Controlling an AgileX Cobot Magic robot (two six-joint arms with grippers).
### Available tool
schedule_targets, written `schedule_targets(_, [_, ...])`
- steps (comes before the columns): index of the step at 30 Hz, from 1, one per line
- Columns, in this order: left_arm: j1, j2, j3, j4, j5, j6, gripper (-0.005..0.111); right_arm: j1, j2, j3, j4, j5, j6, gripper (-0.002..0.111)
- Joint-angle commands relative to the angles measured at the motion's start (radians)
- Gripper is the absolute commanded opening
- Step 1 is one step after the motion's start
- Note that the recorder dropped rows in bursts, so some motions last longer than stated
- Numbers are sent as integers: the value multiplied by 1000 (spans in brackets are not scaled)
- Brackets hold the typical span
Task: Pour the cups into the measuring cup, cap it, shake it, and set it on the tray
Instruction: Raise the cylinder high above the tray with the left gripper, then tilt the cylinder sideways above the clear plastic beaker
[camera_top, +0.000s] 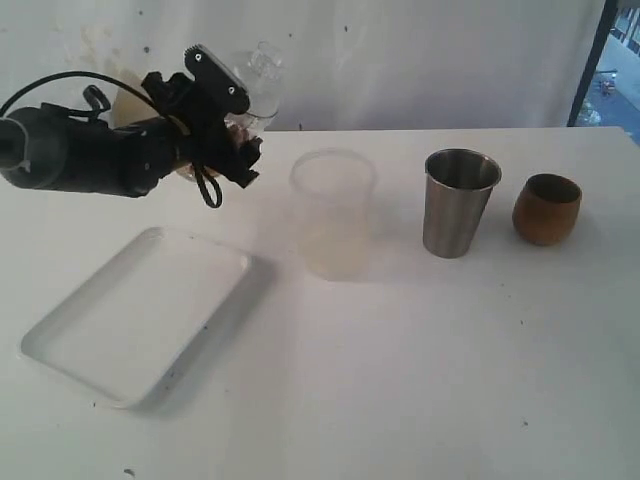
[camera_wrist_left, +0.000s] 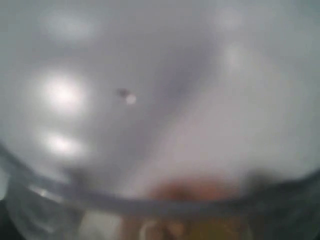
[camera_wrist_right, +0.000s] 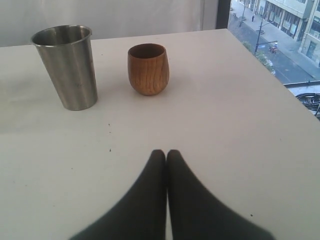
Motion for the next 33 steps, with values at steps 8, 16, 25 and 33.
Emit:
schedule_targets(8, [-48,-14,-79,-50,-38,417,0,-8,-5,1,-4,-4,-3,0])
schedule_targets(16, [-92,-14,-79,-191,-111,805,0,-8,-5,1,-4,-4,-3,0])
schedule_targets(25, [-78,-14,-76,-57,-147,783,0,-8,-5,1,-4,-4,-3,0])
schedule_targets(33, [-32,-19,-36,99,-158,665,0,-8,-5,1,-4,-4,-3,0])
